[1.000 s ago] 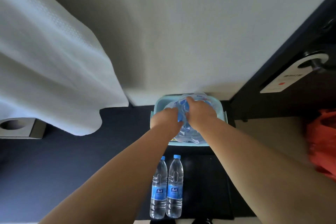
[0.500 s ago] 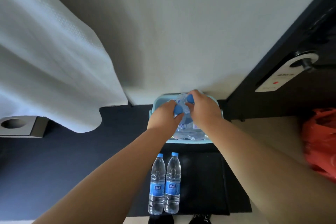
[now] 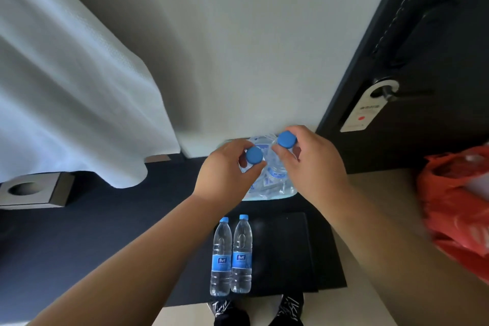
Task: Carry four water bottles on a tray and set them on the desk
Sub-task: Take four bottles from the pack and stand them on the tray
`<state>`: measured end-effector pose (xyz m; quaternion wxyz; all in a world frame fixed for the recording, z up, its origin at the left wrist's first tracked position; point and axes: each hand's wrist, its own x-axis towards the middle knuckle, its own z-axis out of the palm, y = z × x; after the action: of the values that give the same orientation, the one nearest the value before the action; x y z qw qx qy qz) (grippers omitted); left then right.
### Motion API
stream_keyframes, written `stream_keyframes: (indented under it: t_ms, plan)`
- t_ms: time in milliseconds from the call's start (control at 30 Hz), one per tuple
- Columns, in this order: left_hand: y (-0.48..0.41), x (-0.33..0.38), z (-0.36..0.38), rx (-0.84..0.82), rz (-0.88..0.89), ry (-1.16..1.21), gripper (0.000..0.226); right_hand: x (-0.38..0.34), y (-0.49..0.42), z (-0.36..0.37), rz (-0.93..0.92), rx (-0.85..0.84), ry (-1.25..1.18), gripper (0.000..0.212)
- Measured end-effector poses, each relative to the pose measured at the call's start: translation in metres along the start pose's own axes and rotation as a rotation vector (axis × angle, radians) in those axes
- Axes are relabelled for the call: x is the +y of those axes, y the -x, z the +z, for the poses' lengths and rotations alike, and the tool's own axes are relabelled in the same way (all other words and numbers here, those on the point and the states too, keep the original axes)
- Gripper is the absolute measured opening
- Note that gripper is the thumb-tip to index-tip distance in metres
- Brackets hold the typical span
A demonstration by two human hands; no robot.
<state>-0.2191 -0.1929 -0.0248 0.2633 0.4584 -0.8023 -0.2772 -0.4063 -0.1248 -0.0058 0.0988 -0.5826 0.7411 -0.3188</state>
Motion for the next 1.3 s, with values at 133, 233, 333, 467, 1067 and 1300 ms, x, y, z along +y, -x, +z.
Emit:
stream_keyframes:
  t_ms: [133, 233, 333, 467, 1067, 1300]
  plan:
    - [0.019, 0.013, 0.001, -0.022, -0.014, 0.022, 0.017, 0.001, 0.026, -0.010, 0.001, -0.082, 0.043, 0.039]
    - [0.037, 0.021, 0.003, -0.001, 0.009, 0.049, 0.019, 0.005, 0.050, -0.012, 0.000, -0.123, 0.037, 0.044]
    - [0.055, 0.025, 0.001, 0.047, 0.085, 0.036, 0.021, 0.011, 0.074, -0.012, -0.009, -0.150, 0.001, 0.049]
    - [0.081, 0.024, 0.006, 0.035, 0.087, 0.072, 0.020, 0.022, 0.101, -0.003, 0.013, -0.163, -0.025, 0.054]
    - [0.098, -0.081, 0.145, -0.604, -0.579, -0.079, 0.019, 0.108, 0.133, 0.108, 0.377, -0.615, 0.079, 0.028]
    - [0.079, -0.117, 0.189, -0.667, -0.646, -0.169, 0.033, 0.148, 0.122, 0.159, 0.543, -0.670, 0.090, 0.029]
